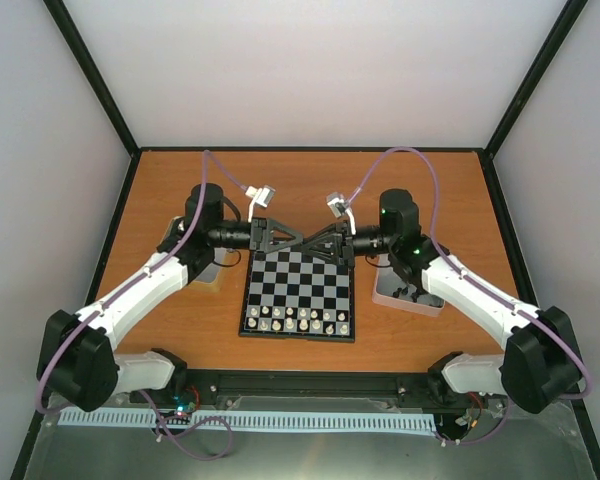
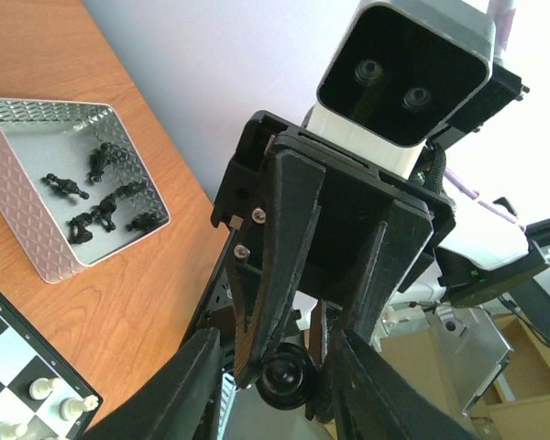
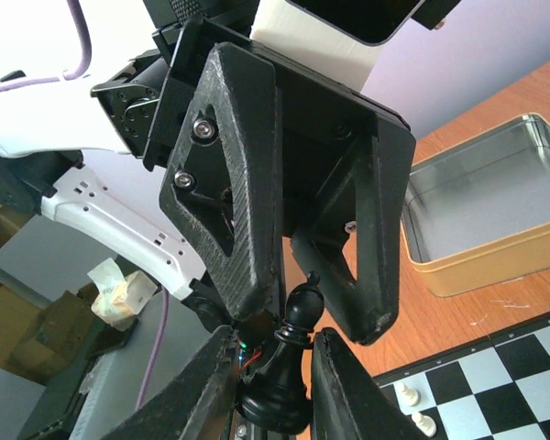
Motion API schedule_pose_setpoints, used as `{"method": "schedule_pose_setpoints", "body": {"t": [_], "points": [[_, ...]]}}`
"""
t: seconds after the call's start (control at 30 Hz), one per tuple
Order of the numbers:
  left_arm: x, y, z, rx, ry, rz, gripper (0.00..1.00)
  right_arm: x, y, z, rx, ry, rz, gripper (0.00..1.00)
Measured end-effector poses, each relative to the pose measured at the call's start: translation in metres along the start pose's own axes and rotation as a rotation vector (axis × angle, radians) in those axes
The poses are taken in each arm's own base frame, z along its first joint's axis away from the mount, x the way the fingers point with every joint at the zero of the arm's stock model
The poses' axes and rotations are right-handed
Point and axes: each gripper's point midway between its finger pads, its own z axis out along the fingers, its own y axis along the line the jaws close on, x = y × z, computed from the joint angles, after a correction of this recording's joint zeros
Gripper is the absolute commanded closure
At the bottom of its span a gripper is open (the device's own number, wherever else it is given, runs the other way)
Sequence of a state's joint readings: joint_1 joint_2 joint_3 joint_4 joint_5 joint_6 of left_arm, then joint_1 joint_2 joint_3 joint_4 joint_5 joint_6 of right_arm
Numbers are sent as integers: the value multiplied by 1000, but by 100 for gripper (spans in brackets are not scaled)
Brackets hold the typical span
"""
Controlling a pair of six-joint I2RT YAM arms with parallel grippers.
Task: Set up the chess pieces on the board
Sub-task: Place the chess piece on the chessboard.
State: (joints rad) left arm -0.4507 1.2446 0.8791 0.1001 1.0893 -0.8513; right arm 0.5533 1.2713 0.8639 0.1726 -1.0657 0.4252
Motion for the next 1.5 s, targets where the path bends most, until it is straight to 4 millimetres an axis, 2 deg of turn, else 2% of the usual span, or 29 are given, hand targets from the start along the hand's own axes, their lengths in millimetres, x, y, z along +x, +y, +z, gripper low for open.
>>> {"method": "schedule_pose_setpoints", "body": {"t": [0.2,0.3,0.37,0.47,0.6,0.7,0.8,0.93,1.03,1.3,1.5], "points": [[3,5,2,10,19,-47,92,4,-5,3,3,27,3,80],[3,8,1,5,17,-54,99,4,-8,4,14,30,14,79],[3,9,1,-1,13,-53,99,5,-10,4,19,33,18,70],[2,12,1,-13,6,-52,99,7,-14,5,35,40,30,48],[1,20,0,-54,-10,-31,99,13,-24,4,84,49,57,35],[-3,40,-2,-163,-51,-15,99,15,-34,1,137,34,76,32],[-8,65,-9,-300,-100,18,99,21,-46,-12,214,0,123,32],[-13,101,-22,-519,-156,77,99,28,-74,-38,367,-81,218,32],[-13,122,-28,-676,-173,120,99,33,-92,-50,462,-122,278,32],[10,177,-16,-970,-82,227,99,35,-113,-62,584,-178,340,32],[10,207,-16,-1066,-58,268,99,40,-121,-67,630,-195,367,32]]}}
